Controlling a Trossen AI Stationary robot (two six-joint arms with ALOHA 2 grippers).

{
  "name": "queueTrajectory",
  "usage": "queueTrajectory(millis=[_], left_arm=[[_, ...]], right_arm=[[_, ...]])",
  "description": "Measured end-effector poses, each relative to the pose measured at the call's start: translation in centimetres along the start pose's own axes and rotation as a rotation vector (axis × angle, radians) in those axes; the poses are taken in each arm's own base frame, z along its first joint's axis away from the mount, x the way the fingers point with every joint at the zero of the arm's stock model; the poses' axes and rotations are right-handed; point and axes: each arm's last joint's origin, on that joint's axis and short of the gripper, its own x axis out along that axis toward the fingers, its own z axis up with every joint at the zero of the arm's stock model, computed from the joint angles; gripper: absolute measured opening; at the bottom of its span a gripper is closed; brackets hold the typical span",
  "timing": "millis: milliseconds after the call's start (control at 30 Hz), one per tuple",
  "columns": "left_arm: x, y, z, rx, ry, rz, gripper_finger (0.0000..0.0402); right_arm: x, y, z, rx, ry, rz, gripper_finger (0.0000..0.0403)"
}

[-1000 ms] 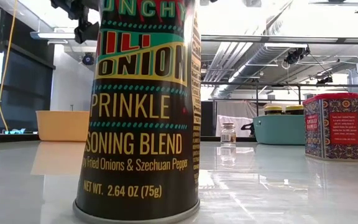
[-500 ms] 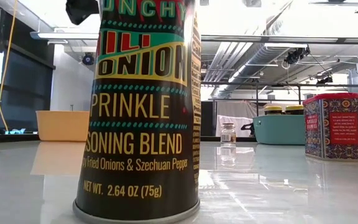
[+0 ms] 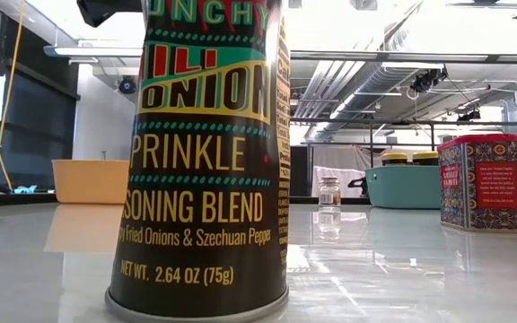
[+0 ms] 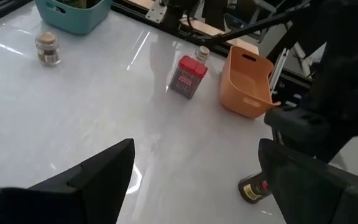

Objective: Sort spices by type
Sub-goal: Put the yellow seasoning bottle into the green bin

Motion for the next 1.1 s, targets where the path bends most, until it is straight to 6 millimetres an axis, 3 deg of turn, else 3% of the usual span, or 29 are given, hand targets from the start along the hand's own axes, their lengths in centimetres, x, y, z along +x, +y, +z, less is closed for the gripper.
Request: queueTrajectory(millis=[333, 467, 1100], left_arm=[[2.1, -1.4, -1.5, 0.017, 0.071, 0.038, 0.0328], [2.7, -1.5, -1.8, 0.027, 0.082, 0.058, 0.0328], [2.8, -1.5, -1.7, 0.035, 0.066, 0.072, 0.0328]], right_arm=[[0.7, -0.2, -0.5, -0.156, 0.042, 0.042, 0.0284], [2.4, -0.4, -1.2, -0.178, 0.090, 0.054, 0.0284], [3.0, -0.8, -1.3, -0.246, 0.079, 0.085, 0.0284]])
